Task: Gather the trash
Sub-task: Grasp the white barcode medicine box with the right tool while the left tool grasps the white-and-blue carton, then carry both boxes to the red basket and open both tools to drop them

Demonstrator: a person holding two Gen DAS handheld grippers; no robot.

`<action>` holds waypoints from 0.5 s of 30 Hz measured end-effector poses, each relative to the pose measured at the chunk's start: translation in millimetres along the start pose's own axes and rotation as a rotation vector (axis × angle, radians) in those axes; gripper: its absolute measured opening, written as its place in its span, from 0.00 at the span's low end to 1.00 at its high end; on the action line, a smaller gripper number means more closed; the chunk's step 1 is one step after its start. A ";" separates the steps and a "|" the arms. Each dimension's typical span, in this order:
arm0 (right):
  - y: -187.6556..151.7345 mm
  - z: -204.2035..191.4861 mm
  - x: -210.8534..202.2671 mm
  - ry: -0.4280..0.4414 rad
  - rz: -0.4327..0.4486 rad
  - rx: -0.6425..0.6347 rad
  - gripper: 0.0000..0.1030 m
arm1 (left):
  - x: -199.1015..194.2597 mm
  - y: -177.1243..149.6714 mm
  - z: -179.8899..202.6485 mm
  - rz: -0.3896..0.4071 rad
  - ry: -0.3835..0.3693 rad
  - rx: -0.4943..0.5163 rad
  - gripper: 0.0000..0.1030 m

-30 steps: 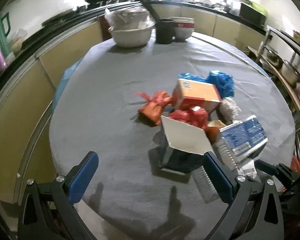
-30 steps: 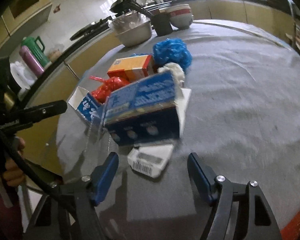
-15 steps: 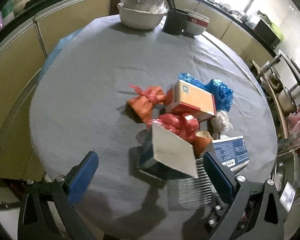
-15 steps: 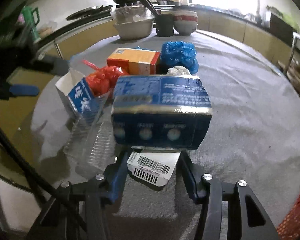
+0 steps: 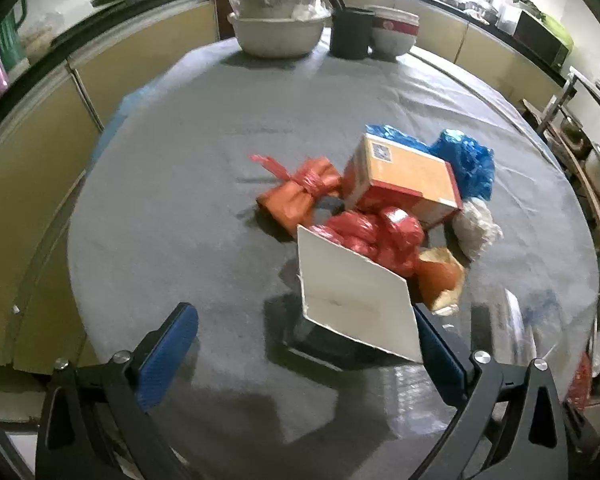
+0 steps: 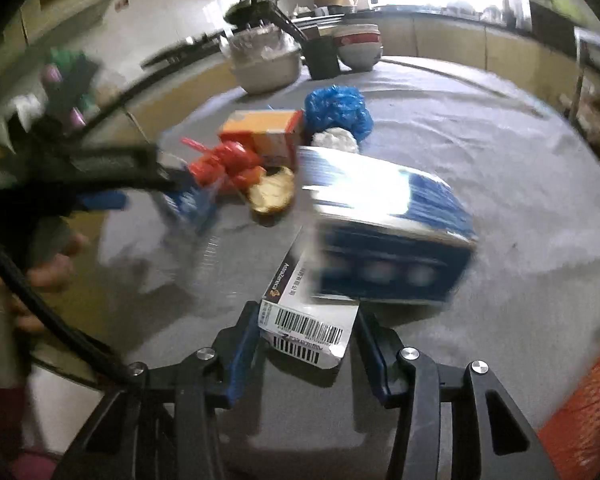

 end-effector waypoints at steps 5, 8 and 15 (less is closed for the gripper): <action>3.2 7.8 -15.0 0.218 0.040 0.118 0.49 | 1.8 -1.9 -0.2 0.025 -0.041 0.023 0.65; 4.1 6.7 -17.5 0.299 0.046 0.154 0.49 | -0.1 -4.0 0.1 0.032 -0.076 0.030 0.51; 5.9 -7.8 -32.0 0.439 0.078 0.142 0.49 | -8.8 -12.8 -10.5 0.070 -0.065 0.027 0.51</action>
Point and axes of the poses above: each gripper's, at about its wrist camera, not at the fingertips, and x roughly the way its jaws point, z to its right, y to its top, the point moved 1 cm from there along x, roughly the way its jaws point, and after that the axes turned 8 degrees about y, right-handed, at the moved point
